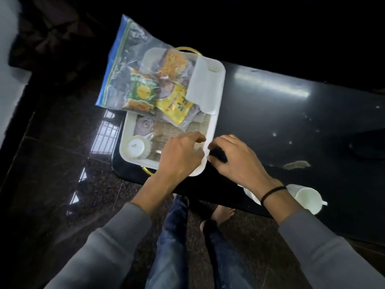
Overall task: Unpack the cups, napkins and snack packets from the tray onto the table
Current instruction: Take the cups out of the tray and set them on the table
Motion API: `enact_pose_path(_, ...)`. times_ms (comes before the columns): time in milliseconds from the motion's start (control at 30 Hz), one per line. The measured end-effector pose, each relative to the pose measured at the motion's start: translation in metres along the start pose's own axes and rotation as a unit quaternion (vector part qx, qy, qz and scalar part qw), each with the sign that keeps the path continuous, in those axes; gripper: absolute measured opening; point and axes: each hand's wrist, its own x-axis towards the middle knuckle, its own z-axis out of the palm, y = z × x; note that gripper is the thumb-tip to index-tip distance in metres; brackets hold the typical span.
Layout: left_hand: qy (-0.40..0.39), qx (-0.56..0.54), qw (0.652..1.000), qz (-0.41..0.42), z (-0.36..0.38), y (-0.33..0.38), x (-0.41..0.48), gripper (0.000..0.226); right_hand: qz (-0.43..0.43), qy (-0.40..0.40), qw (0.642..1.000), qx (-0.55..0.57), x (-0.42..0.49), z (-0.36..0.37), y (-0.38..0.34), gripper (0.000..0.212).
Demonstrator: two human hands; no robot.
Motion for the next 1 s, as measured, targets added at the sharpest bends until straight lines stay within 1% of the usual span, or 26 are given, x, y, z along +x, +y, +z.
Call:
enact_pose_path(67, -0.005, 0.034, 0.999, 0.022, -0.006, -0.023, -0.003, 0.041, -0.001, -0.043, 0.999, 0.008, 0.014, 0.014, -0.011, 0.031)
enact_pose_path(133, -0.020, 0.079, 0.996, 0.031, -0.007, -0.040, -0.007, 0.056, 0.003, -0.078, 0.997, 0.015, 0.024, 0.025, -0.019, 0.037)
enact_pose_path(233, -0.052, 0.157, 0.986, 0.035, -0.004, -0.060, -0.011, 0.073, 0.001, -0.112, 0.994, 0.017, 0.037, 0.039, -0.029, 0.044)
enact_pose_path(333, -0.078, 0.226, 0.970, 0.039, 0.003, -0.071, -0.010, 0.077, 0.005, -0.128, 0.992, 0.006, 0.044, 0.049, -0.032, 0.042)
enact_pose_path(467, -0.082, 0.235, 0.967, 0.052, 0.007, -0.075, -0.004, 0.076, 0.012, -0.133, 0.991, 0.001, 0.047, 0.055, -0.028, 0.041)
enact_pose_path(567, -0.073, 0.201, 0.975, 0.064, 0.007, -0.075, -0.001, 0.073, 0.032, -0.137, 0.990, 0.024, 0.047, 0.051, -0.026, 0.043)
enact_pose_path(667, -0.061, 0.136, 0.987, 0.065, 0.002, -0.070, 0.000, 0.074, 0.050, -0.127, 0.989, 0.049, 0.044, 0.043, -0.024, 0.051)
enact_pose_path(733, -0.046, 0.072, 0.995, 0.053, -0.004, -0.062, 0.002, 0.073, 0.048, -0.110, 0.991, 0.058, 0.041, 0.039, -0.020, 0.059)
enact_pose_path(800, -0.038, -0.012, 0.999, 0.028, -0.009, -0.052, 0.006, 0.072, 0.036, -0.099, 0.992, 0.072, 0.036, 0.034, -0.017, 0.072)
enact_pose_path(900, -0.058, -0.120, 0.991, -0.017, -0.013, -0.036, 0.016, 0.078, 0.040, -0.098, 0.984, 0.142, 0.027, 0.020, -0.012, 0.092)
enact_pose_path(933, -0.069, -0.144, 0.987, -0.029, -0.014, -0.031, 0.019, 0.081, 0.045, -0.092, 0.980, 0.172, 0.025, 0.015, -0.009, 0.093)
enact_pose_path(1000, -0.092, -0.193, 0.976, -0.044, -0.011, -0.019, 0.025, 0.084, 0.066, -0.067, 0.971, 0.220, 0.020, 0.003, -0.001, 0.087)
